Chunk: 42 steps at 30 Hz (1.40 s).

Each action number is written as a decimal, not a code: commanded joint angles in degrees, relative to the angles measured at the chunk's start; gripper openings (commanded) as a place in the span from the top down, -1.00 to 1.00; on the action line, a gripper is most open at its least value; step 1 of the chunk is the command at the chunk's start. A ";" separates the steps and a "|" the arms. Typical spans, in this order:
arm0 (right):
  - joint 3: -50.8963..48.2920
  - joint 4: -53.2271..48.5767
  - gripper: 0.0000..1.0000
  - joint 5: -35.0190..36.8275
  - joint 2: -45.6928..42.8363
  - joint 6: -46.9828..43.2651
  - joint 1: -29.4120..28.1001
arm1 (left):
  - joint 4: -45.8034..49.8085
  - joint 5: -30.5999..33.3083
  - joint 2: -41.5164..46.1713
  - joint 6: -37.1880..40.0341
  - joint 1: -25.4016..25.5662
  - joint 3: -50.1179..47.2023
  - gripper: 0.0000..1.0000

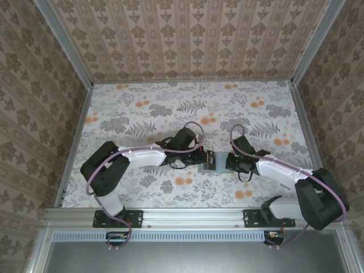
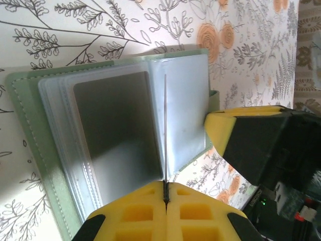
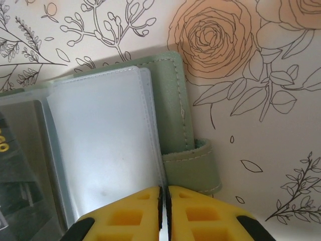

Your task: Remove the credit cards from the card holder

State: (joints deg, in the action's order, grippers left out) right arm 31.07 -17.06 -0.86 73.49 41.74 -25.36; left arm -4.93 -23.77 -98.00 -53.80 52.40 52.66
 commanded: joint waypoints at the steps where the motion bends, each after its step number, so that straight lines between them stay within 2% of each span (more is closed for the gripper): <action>1: 1.61 -2.53 0.68 0.81 -1.27 -0.34 0.14 | 3.41 0.55 3.67 2.35 -0.32 -0.72 1.00; 8: 3.80 -4.13 0.60 -0.63 -5.78 -2.28 0.01 | 11.64 2.64 9.48 7.78 -0.25 0.40 1.00; 12: 6.72 -4.68 0.45 -0.71 -11.10 -5.04 -0.71 | 22.34 8.15 14.32 14.98 -0.21 3.82 1.00; 18: 9.31 0.80 -0.12 -5.22 -15.94 -8.70 -1.26 | 35.83 22.39 22.39 25.82 -0.23 7.69 1.00; 22: 10.15 5.12 -0.38 -8.99 -16.10 -9.48 -1.57 | 39.54 32.42 29.01 32.36 -0.20 7.07 1.00; 24: 9.91 7.27 -0.88 -9.67 -16.09 -9.54 -1.87 | 41.13 36.61 32.04 35.94 -0.22 6.91 1.00; 25: 9.74 8.28 -1.00 -9.66 -16.10 -9.48 -2.09 | 41.84 38.23 33.52 38.13 -0.31 6.75 1.00; 35: 7.73 11.42 -1.00 -6.02 -16.57 -10.71 -2.67 | 44.24 44.45 45.27 58.36 -0.38 1.50 1.00; 42: 4.01 12.35 -1.00 -2.80 -20.79 -10.79 -2.67 | 55.37 46.58 41.07 70.63 -1.68 3.61 1.00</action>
State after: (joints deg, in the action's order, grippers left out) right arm 36.45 -6.00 -6.37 55.13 31.79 -27.66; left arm 43.18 20.29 -54.87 7.53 51.13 55.13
